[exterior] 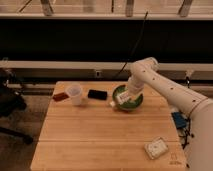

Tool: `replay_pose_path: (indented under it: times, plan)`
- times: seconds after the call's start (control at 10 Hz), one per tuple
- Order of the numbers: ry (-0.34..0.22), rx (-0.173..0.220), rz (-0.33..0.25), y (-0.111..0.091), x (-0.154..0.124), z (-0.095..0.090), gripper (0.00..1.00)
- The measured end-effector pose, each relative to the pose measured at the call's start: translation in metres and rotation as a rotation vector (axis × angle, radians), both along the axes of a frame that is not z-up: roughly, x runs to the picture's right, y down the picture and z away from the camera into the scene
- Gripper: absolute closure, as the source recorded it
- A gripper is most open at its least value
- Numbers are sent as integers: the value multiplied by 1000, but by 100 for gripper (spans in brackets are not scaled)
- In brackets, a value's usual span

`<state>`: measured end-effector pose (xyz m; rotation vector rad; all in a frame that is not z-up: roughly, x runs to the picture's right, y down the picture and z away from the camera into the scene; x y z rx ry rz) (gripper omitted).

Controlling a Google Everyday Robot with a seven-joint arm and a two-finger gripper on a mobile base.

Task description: Place the bottle in the ceramic bowl

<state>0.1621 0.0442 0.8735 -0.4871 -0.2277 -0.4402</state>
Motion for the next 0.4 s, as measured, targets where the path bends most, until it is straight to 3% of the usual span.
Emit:
replay_pose_path:
  times: [0.2,0.3,0.4]
  plan:
    - [-57,73,-45,6,-1,-8,27]
    - [-67,89,-50,7,6,-10,38]
    - [-53,66,-33,5,9,-9,47]
